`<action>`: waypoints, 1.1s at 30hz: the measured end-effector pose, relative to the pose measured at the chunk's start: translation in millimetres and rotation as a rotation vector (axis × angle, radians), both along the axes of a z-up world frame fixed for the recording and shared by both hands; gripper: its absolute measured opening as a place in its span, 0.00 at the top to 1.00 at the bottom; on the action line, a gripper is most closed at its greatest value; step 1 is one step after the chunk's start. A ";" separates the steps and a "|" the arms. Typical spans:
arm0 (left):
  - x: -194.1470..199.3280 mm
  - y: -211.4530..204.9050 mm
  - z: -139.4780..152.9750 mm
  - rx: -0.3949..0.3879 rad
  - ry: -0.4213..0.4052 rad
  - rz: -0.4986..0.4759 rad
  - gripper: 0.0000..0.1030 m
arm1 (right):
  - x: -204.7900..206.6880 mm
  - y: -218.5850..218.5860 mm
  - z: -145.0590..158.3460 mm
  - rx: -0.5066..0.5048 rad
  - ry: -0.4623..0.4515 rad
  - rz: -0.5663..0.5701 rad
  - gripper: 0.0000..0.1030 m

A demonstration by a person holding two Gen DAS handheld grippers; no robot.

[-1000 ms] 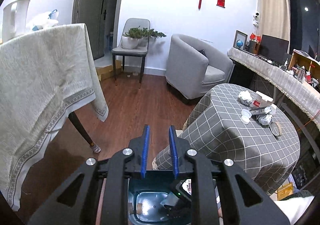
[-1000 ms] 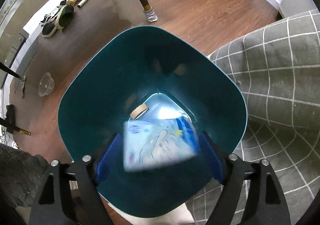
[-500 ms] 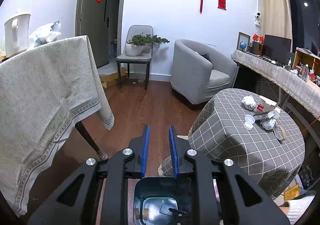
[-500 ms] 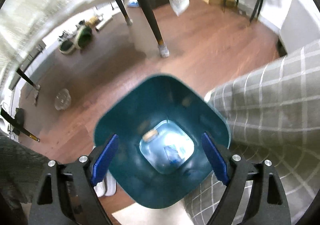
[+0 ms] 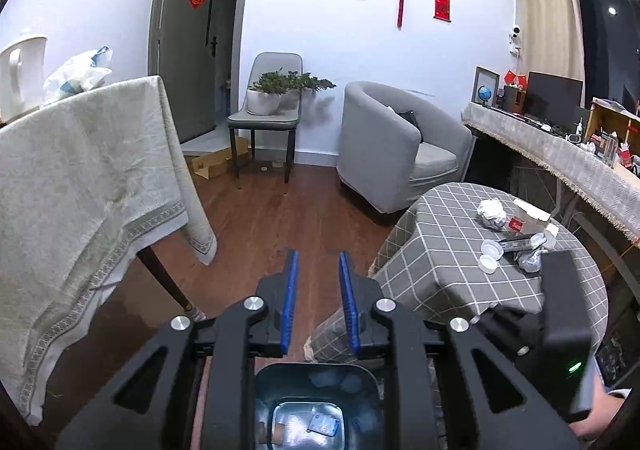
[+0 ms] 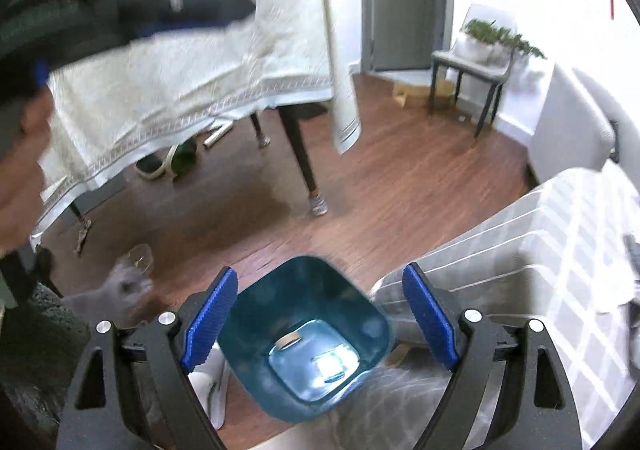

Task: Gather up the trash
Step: 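Move both tools back from the bin toward the table, then grasp a second brown tape roll with the right tool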

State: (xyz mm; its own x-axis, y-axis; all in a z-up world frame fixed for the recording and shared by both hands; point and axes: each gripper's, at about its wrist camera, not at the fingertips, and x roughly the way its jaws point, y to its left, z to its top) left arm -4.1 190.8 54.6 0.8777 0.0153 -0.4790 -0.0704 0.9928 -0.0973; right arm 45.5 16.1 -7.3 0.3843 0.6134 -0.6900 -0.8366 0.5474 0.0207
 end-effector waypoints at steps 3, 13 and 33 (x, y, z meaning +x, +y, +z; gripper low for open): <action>7.3 -12.0 -2.9 -0.004 0.010 -0.017 0.73 | 6.8 -23.2 12.7 0.016 -0.032 -0.041 0.17; 31.7 -52.1 -14.5 -0.031 0.034 -0.057 0.52 | 32.5 -84.0 23.9 0.034 -0.078 -0.202 0.23; 67.8 -141.4 -31.6 -0.046 0.069 -0.167 0.45 | 49.2 -212.0 19.6 0.033 -0.113 -0.442 0.24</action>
State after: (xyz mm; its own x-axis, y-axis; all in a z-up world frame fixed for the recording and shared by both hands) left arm 63.7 49.5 23.0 0.8309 -0.1516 -0.5354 0.0872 0.9858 -0.1438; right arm 94.7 -195.9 12.3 0.6859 0.3949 -0.6112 -0.5213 0.8527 -0.0340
